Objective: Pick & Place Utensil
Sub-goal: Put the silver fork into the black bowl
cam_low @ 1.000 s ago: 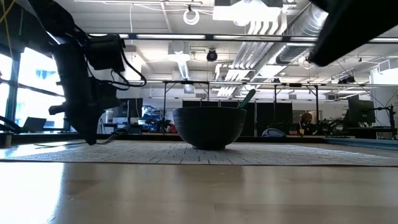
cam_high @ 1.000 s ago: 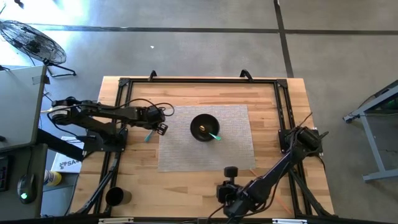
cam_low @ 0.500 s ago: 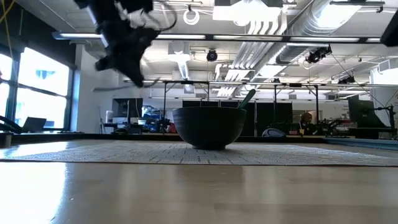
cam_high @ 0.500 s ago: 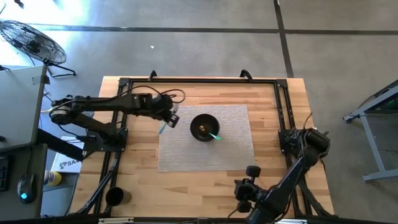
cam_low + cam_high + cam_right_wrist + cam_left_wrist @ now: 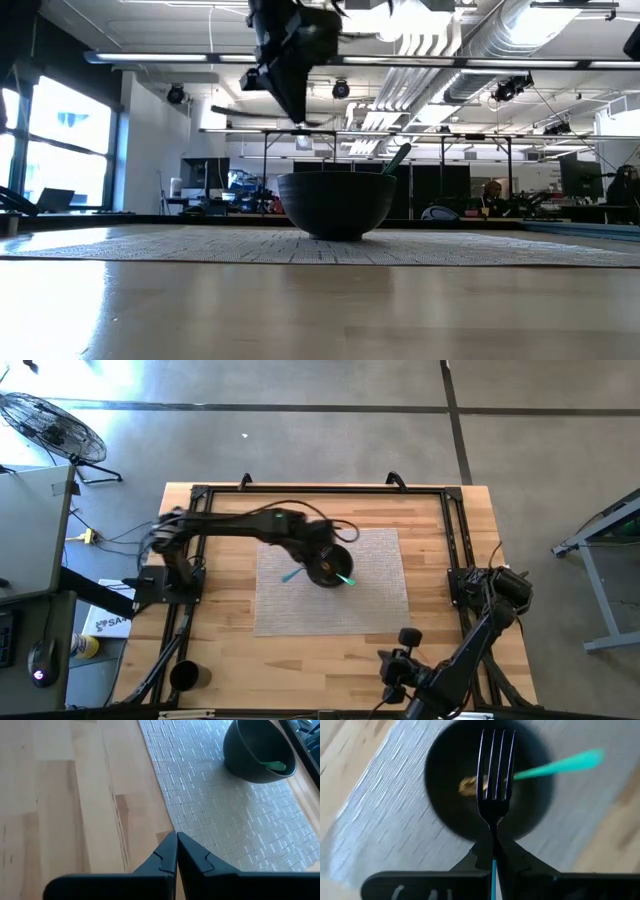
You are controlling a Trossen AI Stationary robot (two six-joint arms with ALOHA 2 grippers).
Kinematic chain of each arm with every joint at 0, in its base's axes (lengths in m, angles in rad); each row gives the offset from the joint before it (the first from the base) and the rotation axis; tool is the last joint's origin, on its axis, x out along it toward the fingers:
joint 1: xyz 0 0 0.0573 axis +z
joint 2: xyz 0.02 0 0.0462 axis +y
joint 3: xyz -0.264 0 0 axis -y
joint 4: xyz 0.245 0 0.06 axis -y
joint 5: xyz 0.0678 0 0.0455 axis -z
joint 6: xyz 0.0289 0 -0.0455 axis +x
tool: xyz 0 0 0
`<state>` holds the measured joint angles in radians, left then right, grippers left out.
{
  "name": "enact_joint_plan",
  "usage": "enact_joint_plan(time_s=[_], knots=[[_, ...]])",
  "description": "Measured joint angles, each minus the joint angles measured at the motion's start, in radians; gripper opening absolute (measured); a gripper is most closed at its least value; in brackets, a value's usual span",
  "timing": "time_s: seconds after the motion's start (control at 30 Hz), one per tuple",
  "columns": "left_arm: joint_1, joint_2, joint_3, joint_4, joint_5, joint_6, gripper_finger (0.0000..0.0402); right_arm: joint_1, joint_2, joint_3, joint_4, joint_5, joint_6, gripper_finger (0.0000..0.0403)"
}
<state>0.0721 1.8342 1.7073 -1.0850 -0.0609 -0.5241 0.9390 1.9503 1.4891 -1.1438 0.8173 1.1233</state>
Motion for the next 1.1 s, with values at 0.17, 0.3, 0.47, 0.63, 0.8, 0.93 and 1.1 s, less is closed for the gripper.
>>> enact_joint_plan(time_s=[0.17,0.3,0.47,0.63,0.8,0.93,1.1], knots=[[0.000,0.136,0.085,0.002,0.026,0.070,0.0000,0.000,0.000,0.000,0.008,-0.013,0.002,0.0001],[0.013,0.200,0.086,0.010,0.055,0.079,0.0000,0.000,0.000,0.000,0.012,-0.013,0.001,0.0004],[0.038,0.227,0.085,0.037,0.044,0.076,0.0000,0.007,0.000,0.000,0.019,-0.013,-0.001,0.0001],[0.035,0.227,0.085,0.081,0.046,0.076,0.0003,0.011,0.000,0.000,0.019,0.000,-0.004,0.0004],[0.042,0.242,0.086,0.102,0.042,0.045,0.0005,0.011,0.000,0.000,0.021,0.003,-0.005,0.0001],[0.039,0.257,0.084,0.117,0.047,0.039,0.0005,0.011,0.000,0.000,0.024,0.003,-0.004,0.0004],[0.039,0.262,0.084,0.134,0.052,0.023,0.0006,0.011,0.000,0.000,0.029,0.003,-0.004,0.0001]])
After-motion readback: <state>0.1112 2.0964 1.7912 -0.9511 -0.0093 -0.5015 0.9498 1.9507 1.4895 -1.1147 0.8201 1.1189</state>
